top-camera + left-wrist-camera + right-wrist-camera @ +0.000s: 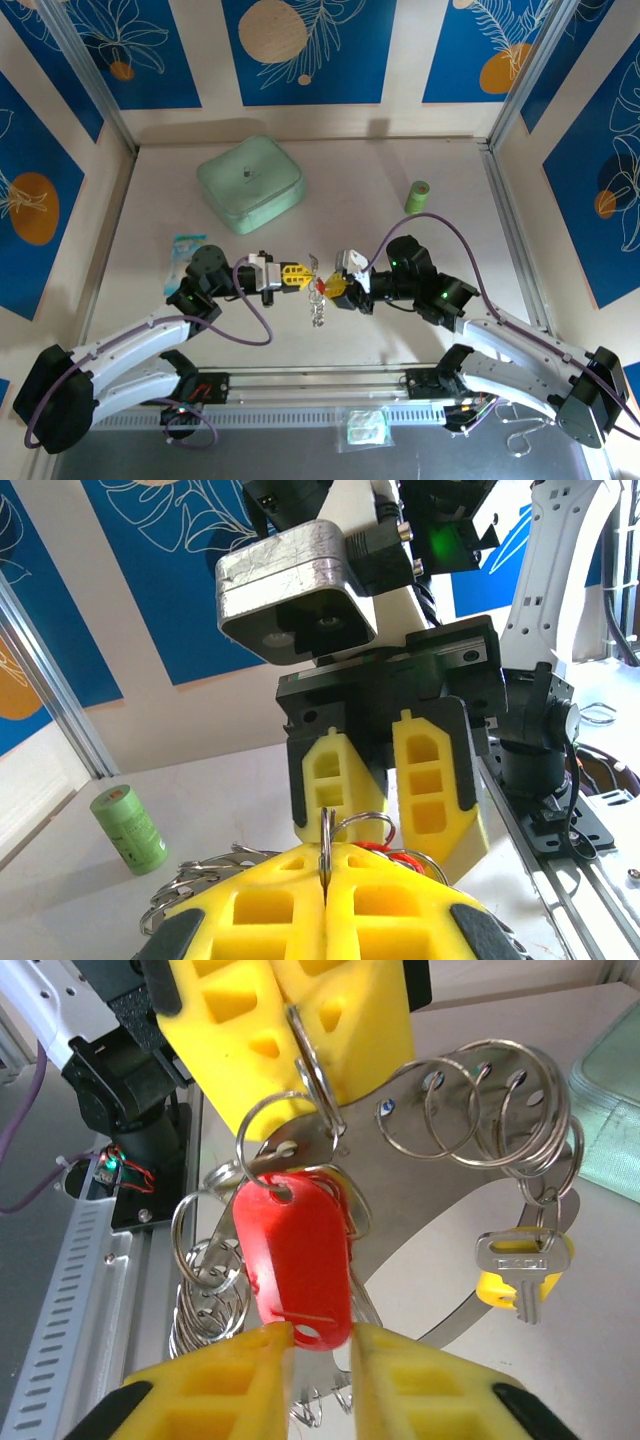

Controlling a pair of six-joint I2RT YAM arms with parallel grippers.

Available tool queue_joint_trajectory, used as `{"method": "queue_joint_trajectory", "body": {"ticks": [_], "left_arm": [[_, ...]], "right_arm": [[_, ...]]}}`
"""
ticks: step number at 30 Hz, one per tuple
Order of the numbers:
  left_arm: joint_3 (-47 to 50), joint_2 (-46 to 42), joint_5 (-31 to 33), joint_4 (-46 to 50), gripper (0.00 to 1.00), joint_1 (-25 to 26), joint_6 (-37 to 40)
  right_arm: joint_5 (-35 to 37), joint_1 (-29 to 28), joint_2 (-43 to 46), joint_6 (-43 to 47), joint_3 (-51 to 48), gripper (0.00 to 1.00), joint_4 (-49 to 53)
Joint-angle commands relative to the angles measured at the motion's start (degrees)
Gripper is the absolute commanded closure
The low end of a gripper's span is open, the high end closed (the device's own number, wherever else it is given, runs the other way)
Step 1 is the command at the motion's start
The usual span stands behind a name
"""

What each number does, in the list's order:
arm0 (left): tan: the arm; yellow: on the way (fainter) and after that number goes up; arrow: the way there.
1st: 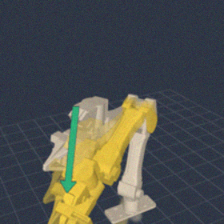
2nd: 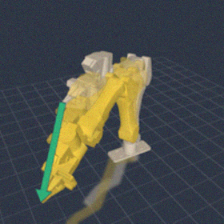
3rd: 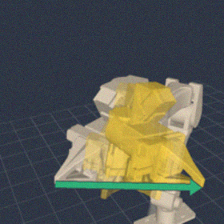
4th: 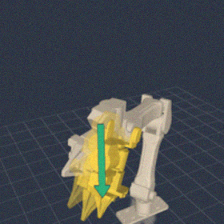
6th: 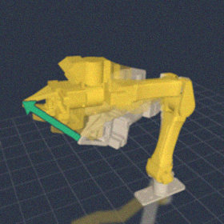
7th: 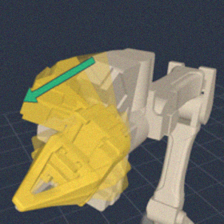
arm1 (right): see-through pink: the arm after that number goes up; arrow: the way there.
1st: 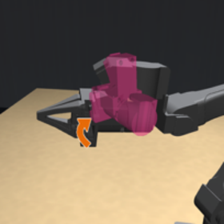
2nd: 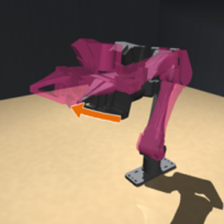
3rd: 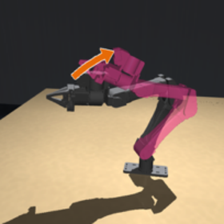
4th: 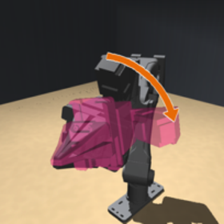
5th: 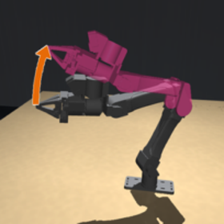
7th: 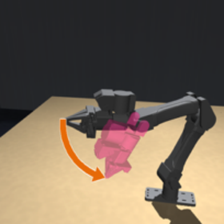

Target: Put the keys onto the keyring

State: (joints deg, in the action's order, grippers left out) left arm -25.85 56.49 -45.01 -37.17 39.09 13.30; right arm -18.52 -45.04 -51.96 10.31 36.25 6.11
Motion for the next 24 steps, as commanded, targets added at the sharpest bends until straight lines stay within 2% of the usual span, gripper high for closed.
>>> {"method": "queue_joint_trajectory", "body": {"ticks": [1,7,10,11,14,19,24], "left_arm": [[0.09,0.18,-1.92,-3.77,1.00,0.11,-1.40],[0.11,0.03,-2.42,-4.35,1.00,0.11,-1.89],[0.09,0.16,-2.62,-4.83,1.00,0.04,-2.24],[0.03,0.20,-2.54,-4.71,1.00,0.10,-2.32],[-0.55,0.29,-2.16,-2.99,1.00,0.11,-2.53],[-2.69,0.03,-0.56,3.90,1.00,0.11,-3.36],[-3.07,0.11,-1.04,5.74,1.00,0.04,-3.98]], "right_arm": [[-1.19,-0.32,0.72,0.50,1.67,0.83,1.84],[-0.37,0.03,0.99,1.11,2.33,0.94,4.00],[-0.29,0.21,1.20,1.55,2.64,0.94,4.95],[0.07,0.21,1.60,1.69,2.66,0.92,4.99],[2.01,0.21,4.32,1.93,2.51,0.76,3.15],[4.33,-0.40,8.13,3.79,2.90,0.73,-0.21],[5.77,-1.14,5.20,4.39,5.72,0.75,-0.89]]}}
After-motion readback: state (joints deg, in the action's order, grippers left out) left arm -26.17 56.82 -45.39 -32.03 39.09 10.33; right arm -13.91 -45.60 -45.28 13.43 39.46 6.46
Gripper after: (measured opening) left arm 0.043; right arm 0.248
